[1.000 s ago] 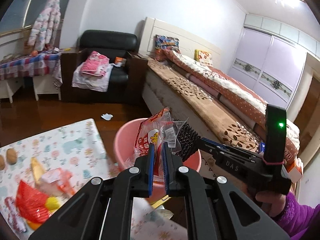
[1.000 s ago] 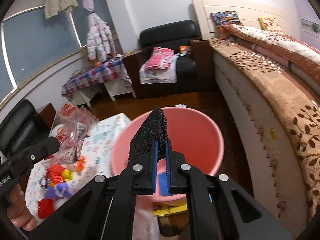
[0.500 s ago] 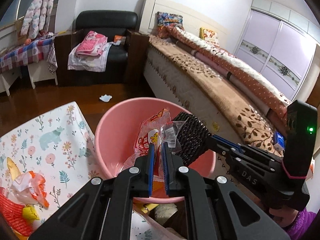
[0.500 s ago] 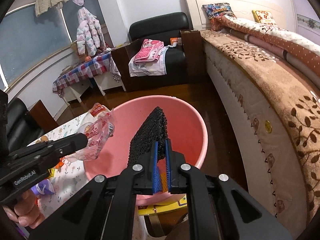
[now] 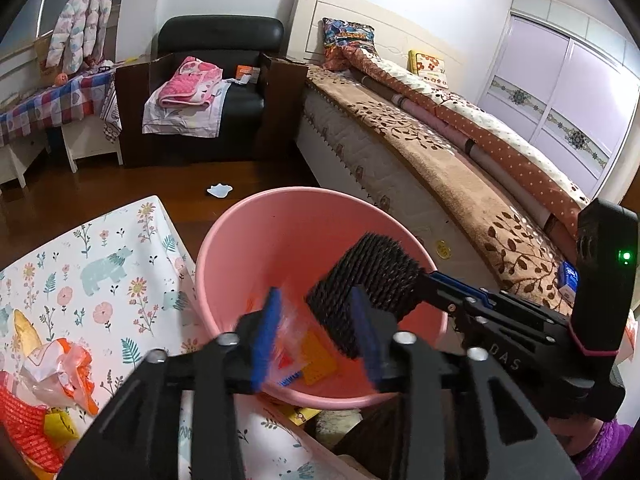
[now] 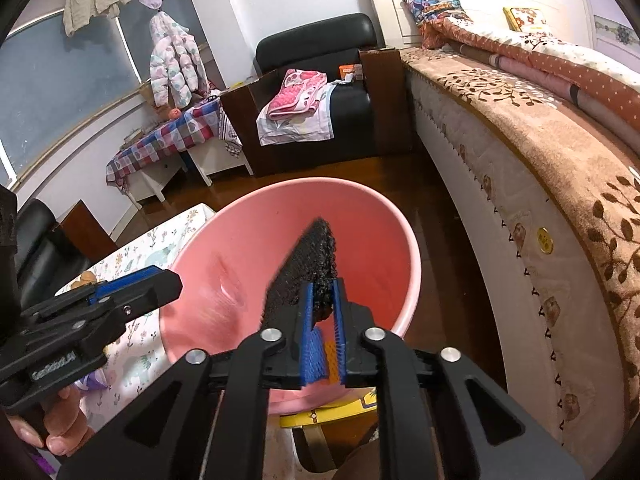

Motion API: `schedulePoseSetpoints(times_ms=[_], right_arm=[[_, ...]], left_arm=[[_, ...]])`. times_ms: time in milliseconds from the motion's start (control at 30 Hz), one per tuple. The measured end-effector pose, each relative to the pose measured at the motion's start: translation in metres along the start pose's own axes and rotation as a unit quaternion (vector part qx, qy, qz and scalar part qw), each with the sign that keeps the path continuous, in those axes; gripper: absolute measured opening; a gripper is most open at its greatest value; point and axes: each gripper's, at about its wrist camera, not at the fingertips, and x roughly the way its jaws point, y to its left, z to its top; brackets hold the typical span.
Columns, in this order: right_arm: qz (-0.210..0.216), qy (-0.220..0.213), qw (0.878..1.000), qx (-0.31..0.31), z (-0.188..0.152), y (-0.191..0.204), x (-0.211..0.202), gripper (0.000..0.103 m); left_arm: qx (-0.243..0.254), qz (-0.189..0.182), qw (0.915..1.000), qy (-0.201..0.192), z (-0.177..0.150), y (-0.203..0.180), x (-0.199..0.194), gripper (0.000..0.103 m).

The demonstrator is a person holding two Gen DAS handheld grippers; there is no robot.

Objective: Collect trash
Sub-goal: 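Carry the bag and pad over the pink bucket and open both tools, then move both open tools back from the bucket to the table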

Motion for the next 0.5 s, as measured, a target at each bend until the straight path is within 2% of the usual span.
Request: schedulePoseSetpoints(times_ms=[33, 100, 500], right_arm=[[0.001, -0.001, 1.0, 0.0, 0.0, 0.0, -0.001, 0.027], [0.004, -0.003, 1.0, -0.001, -0.001, 0.002, -0.003, 0.031], [0.024, -0.02, 0.999, -0.024, -0.004, 0.026, -0.026, 0.032]], left_arm=[[0.001, 0.0, 1.0, -0.001, 0.0, -0.001, -0.002, 0.041], [0.003, 0.002, 1.0, -0.004, 0.0, -0.001, -0.006, 0.042], [-0.006, 0.018, 0.9994, -0.029, -0.008, 0.009, -0.052, 0.042]])
